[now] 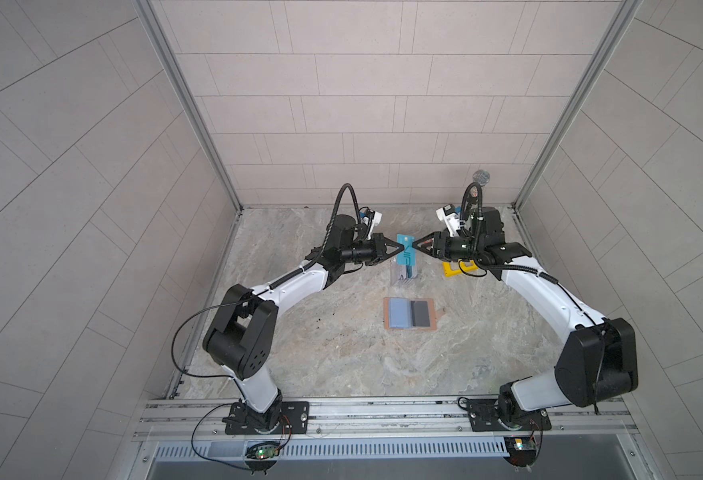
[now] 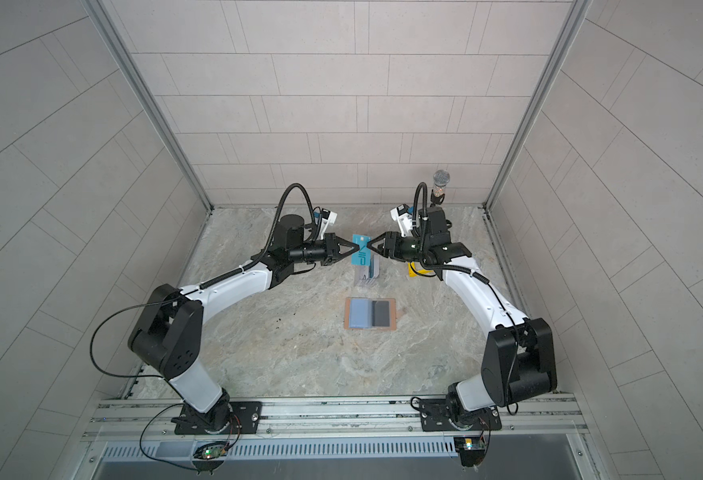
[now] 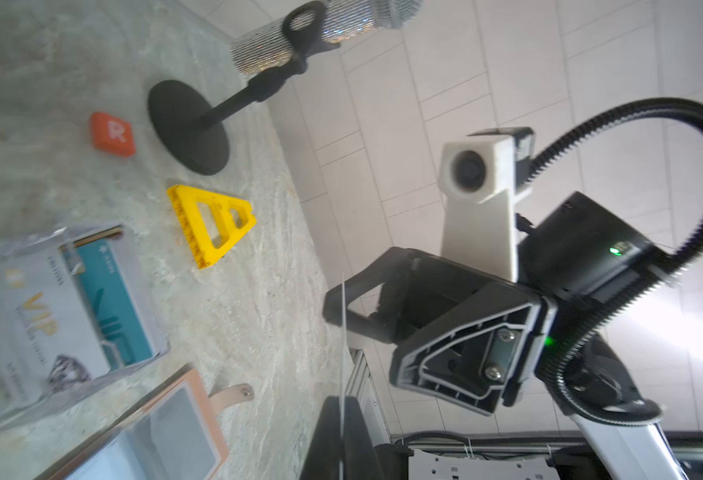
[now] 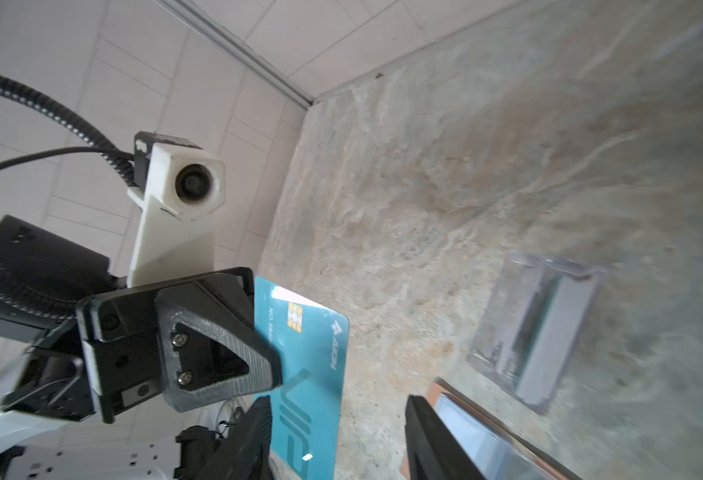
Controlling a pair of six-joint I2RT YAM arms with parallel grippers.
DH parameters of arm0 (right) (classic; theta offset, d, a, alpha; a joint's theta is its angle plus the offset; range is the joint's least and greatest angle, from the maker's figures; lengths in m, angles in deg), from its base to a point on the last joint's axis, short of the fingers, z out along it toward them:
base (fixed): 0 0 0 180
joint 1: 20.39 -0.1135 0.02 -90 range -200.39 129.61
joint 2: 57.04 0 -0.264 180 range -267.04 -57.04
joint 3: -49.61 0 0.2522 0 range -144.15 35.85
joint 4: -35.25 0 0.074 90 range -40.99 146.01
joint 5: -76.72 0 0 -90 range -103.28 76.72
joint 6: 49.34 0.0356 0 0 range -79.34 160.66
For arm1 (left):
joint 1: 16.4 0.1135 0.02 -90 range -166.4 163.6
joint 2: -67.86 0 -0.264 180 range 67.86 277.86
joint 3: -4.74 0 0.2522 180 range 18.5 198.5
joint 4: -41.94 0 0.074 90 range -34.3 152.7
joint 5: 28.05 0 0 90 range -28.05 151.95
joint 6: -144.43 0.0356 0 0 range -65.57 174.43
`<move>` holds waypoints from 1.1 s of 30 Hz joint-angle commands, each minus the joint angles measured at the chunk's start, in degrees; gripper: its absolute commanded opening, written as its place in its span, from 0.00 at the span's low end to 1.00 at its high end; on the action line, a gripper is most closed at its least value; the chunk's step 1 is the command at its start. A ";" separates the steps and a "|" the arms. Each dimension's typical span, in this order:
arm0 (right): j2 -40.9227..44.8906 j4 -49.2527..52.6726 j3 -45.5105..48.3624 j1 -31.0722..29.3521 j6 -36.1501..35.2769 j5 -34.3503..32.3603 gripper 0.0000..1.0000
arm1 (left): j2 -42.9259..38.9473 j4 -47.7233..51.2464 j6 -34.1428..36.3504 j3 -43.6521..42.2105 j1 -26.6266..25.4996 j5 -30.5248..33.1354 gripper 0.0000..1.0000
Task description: Put the credit cards into the card holder
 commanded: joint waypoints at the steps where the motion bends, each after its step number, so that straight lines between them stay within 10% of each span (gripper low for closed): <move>1: 2.90 14.12 -0.57 0.26 -11.48 -13.26 0.54 | -4.00 13.30 8.01 -0.97 -1.50 6.00 0.00; 9: 4.96 20.00 8.31 0.97 -17.38 -25.77 0.55 | -5.67 15.51 6.46 -7.91 -7.58 11.28 0.00; 33: -5.92 19.47 16.03 0.61 -15.50 -25.71 0.39 | 4.36 4.72 -1.14 -14.57 -15.68 19.81 0.00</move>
